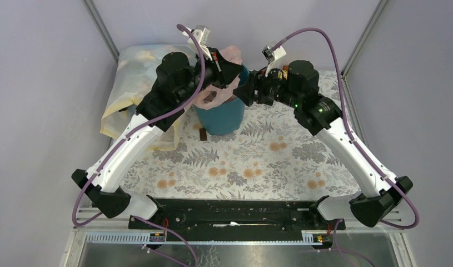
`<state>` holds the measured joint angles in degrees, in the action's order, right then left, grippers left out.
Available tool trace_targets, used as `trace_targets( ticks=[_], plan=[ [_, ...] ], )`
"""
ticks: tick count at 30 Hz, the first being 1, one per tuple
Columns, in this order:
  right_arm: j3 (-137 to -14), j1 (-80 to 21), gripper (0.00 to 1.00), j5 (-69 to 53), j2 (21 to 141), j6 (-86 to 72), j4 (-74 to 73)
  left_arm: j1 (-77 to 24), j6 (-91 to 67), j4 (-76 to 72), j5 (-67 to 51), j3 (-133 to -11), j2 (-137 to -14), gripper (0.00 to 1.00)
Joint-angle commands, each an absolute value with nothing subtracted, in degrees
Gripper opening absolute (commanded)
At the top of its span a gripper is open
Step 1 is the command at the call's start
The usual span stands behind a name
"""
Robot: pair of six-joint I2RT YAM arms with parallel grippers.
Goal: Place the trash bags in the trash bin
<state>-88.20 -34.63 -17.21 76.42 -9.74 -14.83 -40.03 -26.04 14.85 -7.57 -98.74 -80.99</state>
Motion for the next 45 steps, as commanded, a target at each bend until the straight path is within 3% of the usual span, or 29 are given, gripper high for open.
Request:
trace_targets(
  ticks=[1,4,11,17,21,24,26,28,30,33,37,39,45],
  plan=[
    [-87.94,-34.98,0.7,-17.4,76.39,-13.18,-8.75,-39.81,-28.68,10.62,-13.16,-98.52,-81.14,0.0],
    [-86.68,-34.99,0.71,-18.23,75.52,-13.64,-7.35,-39.81,-28.66,10.36,-13.02,-98.31,-81.54,0.0],
    [-82.72,-35.02,0.87,-18.15,71.2,-11.05,-7.91,-39.8,-27.78,10.63,-10.92,-97.78,-82.68,0.0],
    [-79.45,-34.99,0.87,-16.16,68.22,-11.68,-4.21,-39.81,-28.07,10.63,-10.39,-96.36,-82.97,0.0],
    [-80.93,-34.99,0.72,-14.2,70.38,-12.66,-2.86,-39.79,-28.94,10.57,-11.75,-96.24,-82.93,0.0],
    [-82.67,-34.98,0.53,-14.1,72.57,-13.54,-2.81,-39.79,-29.26,10.6,-12.48,-96.25,-82.8,0.0],
    [-83.27,-34.99,0.34,-14.32,73.72,-13.99,-2.72,-39.81,-29.2,10.85,-12.86,-96.31,-82.66,0.0],
    [-83.09,-34.98,0.13,-13.13,73.95,-14.51,-2.89,-39.81,-28.59,11.62,-13.02,-96.48,-82.33,0.06],
    [-82.13,-35.06,0.0,-10.41,73.3,-14.92,-3.07,-39.81,-27.11,13.17,-12.48,-96.94,-81.54,0.2],
    [-80.63,-34.98,0.0,-6.64,72.09,-14.94,-3.78,-39.81,-23.75,17.48,-8.93,-98.53,-79.69,0.44],
    [-80.0,-34.98,0.0,-3.68,71.46,-14.94,-5.47,-39.8,-19.62,23.52,-0.76,-99.28,-75.85,0.65],
    [-80.0,-35.04,0.0,-1.77,71.24,-15.05,-6.44,-39.81,-17.89,25.84,4.01,-98.21,-73.47,0.7],
    [-79.06,-34.96,0.0,1.39,70.5,-14.28,-7.23,-39.79,-15.47,30.45,17.01,-90.31,-66.36,0.7]
  ],
)
